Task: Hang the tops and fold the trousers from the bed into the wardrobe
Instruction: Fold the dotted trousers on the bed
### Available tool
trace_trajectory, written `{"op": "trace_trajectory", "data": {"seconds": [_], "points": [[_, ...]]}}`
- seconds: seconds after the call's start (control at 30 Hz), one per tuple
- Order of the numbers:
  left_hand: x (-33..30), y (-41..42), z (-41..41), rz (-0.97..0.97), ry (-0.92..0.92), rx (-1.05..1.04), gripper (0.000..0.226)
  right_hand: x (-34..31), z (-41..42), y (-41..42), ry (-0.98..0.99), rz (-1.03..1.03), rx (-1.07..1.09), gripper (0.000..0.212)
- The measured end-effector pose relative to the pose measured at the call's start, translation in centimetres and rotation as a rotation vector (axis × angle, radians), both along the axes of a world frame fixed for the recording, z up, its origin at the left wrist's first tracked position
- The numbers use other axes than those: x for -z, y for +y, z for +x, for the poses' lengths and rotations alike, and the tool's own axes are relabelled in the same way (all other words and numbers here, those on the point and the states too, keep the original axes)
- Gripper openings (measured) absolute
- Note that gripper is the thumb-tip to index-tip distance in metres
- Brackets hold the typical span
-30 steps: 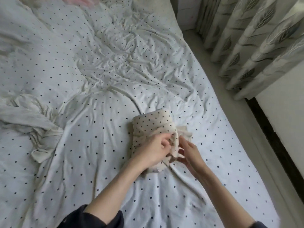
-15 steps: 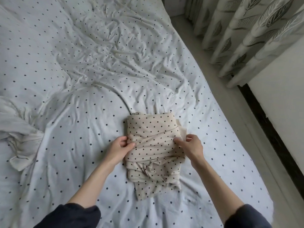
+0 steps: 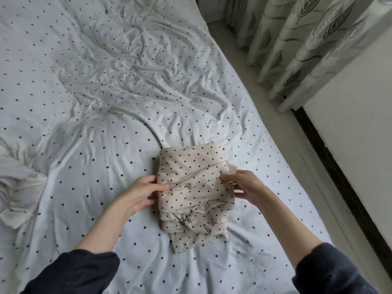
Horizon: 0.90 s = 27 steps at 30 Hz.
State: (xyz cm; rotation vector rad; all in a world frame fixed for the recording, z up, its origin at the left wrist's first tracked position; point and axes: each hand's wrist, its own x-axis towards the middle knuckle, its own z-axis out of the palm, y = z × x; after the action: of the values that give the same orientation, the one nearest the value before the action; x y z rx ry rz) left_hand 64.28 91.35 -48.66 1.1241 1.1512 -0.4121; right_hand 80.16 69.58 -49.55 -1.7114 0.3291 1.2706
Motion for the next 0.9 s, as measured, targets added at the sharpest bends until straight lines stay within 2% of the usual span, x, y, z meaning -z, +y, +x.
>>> {"op": "trace_trajectory", "data": {"seconds": [0.2, 0.27, 0.33, 0.43, 0.57, 0.8, 0.9], "points": [[-3.8, -0.8, -0.2, -0.035, -0.112, 0.041, 0.023, -5.1, -1.8, -2.0, -0.047, -0.015, 0.119, 0.011], [-5.6, -1.5, 0.0, -0.05, -0.17, 0.095, 0.027, -7.6, -3.0, -3.4, -0.087, -0.022, 0.197, 0.013], [-7.5, -2.4, 0.4, -0.063, -0.232, 0.176, 0.029, -10.1, -4.6, -5.2, -0.127, -0.031, 0.277, 0.013], [-10.5, -4.8, 1.0, -0.055, -0.337, 0.369, 0.018, -13.8, -8.3, -8.9, -0.21, -0.024, 0.44, 0.011], [-14.2, -10.5, 1.1, -0.053, -0.454, 0.619, 0.018, -17.7, -15.4, -15.6, -0.299, -0.022, 0.678, 0.019], [-19.5, -25.9, -2.8, -0.19, -0.549, 1.034, 0.023, -23.2, -30.4, -28.2, -0.363, -0.077, 1.103, 0.012], [-21.8, -32.8, -6.4, -0.287, -0.56, 1.2, 0.037, -25.7, -37.8, -32.9, -0.4, -0.107, 1.265, 0.009]]}}
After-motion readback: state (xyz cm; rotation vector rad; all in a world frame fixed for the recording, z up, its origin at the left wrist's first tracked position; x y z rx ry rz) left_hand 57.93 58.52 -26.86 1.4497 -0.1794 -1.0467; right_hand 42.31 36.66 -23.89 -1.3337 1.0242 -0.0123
